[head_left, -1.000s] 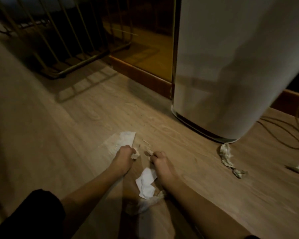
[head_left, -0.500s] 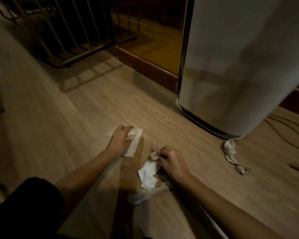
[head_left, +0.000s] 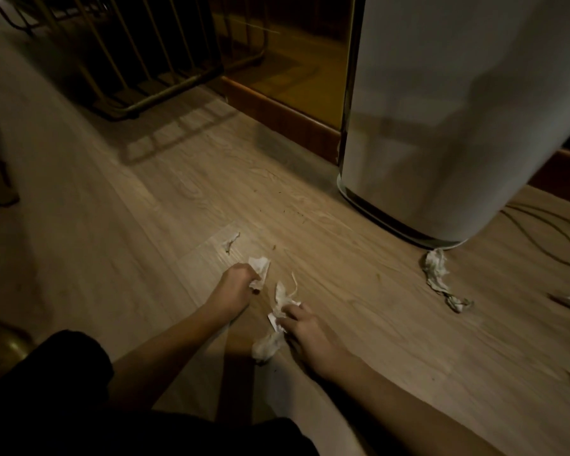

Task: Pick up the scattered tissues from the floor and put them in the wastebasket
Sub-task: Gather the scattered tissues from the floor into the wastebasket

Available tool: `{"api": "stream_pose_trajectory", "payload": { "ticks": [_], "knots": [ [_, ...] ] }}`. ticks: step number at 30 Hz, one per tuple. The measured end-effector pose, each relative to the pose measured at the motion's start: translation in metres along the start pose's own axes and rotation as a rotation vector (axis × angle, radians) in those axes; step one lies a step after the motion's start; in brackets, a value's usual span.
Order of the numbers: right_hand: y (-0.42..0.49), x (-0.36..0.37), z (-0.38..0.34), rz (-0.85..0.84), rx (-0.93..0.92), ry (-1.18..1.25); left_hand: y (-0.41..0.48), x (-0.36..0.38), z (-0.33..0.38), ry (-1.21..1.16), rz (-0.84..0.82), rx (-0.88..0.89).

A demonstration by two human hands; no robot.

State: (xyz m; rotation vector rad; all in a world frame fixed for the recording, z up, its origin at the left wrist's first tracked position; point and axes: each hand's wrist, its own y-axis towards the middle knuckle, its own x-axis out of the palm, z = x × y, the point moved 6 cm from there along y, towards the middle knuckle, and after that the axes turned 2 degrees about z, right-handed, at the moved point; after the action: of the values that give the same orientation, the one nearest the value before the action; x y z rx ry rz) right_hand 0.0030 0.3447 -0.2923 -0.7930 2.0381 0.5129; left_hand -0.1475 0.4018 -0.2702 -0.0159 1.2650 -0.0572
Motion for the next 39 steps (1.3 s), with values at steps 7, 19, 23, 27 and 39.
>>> {"api": "stream_pose_trajectory", "payload": {
  "ticks": [7, 19, 23, 27, 39],
  "knots": [
    [-0.003, -0.019, 0.005, 0.146, 0.026, 0.091, -0.001, -0.035, -0.019, -0.162, 0.155, -0.043],
    [0.067, -0.086, 0.046, 0.281, 0.175, 0.019, 0.079, -0.012, -0.049, -0.021, -0.053, -0.213],
    [0.032, -0.098, 0.07, 0.366, 0.271, 0.032, 0.081, -0.002, 0.031, -0.153, 0.002, -0.035],
    [-0.028, -0.121, 0.107, 0.525, 0.466, -0.015, 0.087, 0.019, 0.141, -0.281, -0.011, 0.239],
    [-0.173, -0.138, 0.173, 0.503, 0.83, -0.151, 0.092, 0.091, 0.328, -0.078, -0.272, 0.747]
  ]
}}
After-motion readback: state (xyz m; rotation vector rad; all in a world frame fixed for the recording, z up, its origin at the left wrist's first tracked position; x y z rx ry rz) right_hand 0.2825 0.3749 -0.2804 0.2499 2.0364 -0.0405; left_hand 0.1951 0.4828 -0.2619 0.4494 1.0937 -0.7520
